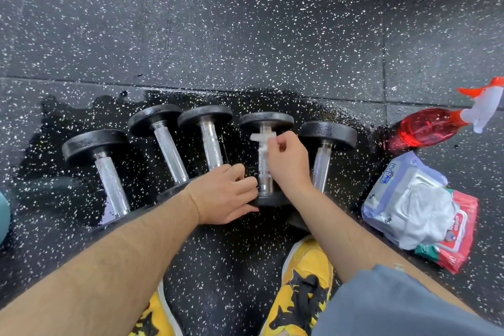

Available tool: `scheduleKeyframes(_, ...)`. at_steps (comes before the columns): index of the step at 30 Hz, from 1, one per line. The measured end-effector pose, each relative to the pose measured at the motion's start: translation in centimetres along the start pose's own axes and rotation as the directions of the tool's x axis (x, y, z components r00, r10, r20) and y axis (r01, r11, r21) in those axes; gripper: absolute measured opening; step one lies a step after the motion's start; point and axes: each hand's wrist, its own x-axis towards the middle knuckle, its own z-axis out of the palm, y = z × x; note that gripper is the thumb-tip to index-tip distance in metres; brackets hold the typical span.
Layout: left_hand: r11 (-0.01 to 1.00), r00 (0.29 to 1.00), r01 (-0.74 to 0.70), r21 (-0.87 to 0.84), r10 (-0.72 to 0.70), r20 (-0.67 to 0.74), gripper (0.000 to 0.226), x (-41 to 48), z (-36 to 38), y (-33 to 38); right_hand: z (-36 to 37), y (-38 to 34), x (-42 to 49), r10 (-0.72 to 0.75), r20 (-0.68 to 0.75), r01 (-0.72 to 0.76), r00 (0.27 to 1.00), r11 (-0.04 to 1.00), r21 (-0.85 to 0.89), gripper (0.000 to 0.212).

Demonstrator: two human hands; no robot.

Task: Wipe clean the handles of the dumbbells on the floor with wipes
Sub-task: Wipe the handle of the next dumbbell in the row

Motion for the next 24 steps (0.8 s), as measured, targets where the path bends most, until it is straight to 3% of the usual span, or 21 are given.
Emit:
scheduleKeyframes(3, 1.000, 1.000, 0.004, -0.008, -0.004, -0.002, 0.037, 0.0, 0.1, 0.0, 0.4, -0.6, -0.4, -0.109, -0.058, 0.104, 0.992, 0.991, -0.079, 0.024)
scheduleKeyframes(7, 1.000, 1.000, 0.007, -0.010, -0.007, -0.004, 0.039, 0.1, 0.1, 0.0, 1.0, -1.3, 0.1, -0.106, -0.106, 0.093, 0.989, 0.989, -0.117, 0.022)
scheduleKeyframes(12, 1.000, 1.000, 0.005, -0.005, -0.005, -0.012, 0.038, 0.1, -0.1, 0.1, 0.9, -0.8, 1.0, 0.096, -0.070, -0.088, 0.993, 0.990, 0.107, 0.017)
scheduleKeyframes(17, 1.000, 1.000, -0.001, 0.007, 0.001, -0.007, 0.036, 0.2, -0.1, 0.1, 1.3, -0.8, 2.3, 0.303, 0.061, -0.305, 0.951, 0.887, 0.346, 0.015)
scheduleKeyframes(24, 1.000, 1.000, -0.005, 0.012, 0.005, 0.000, 0.037, 0.1, 0.0, 0.1, 0.9, -0.8, 1.3, 0.184, -0.059, -0.159, 0.981, 0.942, 0.296, 0.022)
